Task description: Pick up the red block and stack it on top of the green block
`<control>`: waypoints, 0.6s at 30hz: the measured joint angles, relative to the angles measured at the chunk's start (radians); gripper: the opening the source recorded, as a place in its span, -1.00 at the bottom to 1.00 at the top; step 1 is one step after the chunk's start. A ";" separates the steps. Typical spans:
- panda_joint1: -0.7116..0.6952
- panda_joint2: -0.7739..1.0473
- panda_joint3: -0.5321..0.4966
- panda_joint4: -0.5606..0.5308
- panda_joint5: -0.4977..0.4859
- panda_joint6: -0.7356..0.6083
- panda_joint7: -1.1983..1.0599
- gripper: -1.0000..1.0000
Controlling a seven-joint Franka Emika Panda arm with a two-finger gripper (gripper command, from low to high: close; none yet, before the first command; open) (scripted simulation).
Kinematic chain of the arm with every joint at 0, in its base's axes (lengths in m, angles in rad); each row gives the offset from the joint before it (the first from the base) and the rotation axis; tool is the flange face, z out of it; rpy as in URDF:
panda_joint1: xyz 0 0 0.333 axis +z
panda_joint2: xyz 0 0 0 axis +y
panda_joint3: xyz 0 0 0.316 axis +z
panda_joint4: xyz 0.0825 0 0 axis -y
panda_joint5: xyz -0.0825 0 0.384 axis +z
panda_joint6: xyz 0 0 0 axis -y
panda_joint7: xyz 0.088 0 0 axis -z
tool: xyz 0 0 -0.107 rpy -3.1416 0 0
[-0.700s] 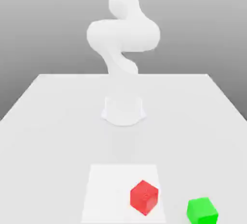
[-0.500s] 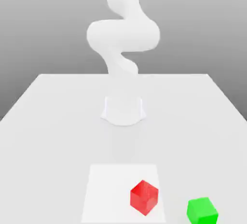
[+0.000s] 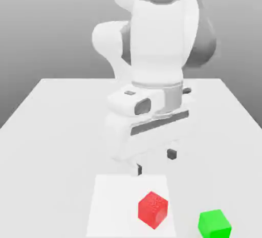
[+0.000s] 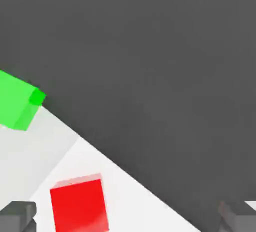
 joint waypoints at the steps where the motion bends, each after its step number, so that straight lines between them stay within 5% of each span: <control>1: -0.005 0.036 0.008 -0.010 0.003 0.016 -0.031 0.00; 7: -0.016 0.254 0.028 -0.001 0.023 0.177 -0.088 0.00; 8: -0.018 0.278 0.030 0.003 0.024 0.198 -0.090 -1.00; 18: -0.017 0.191 0.027 -0.011 0.016 0.123 -0.084 -1.00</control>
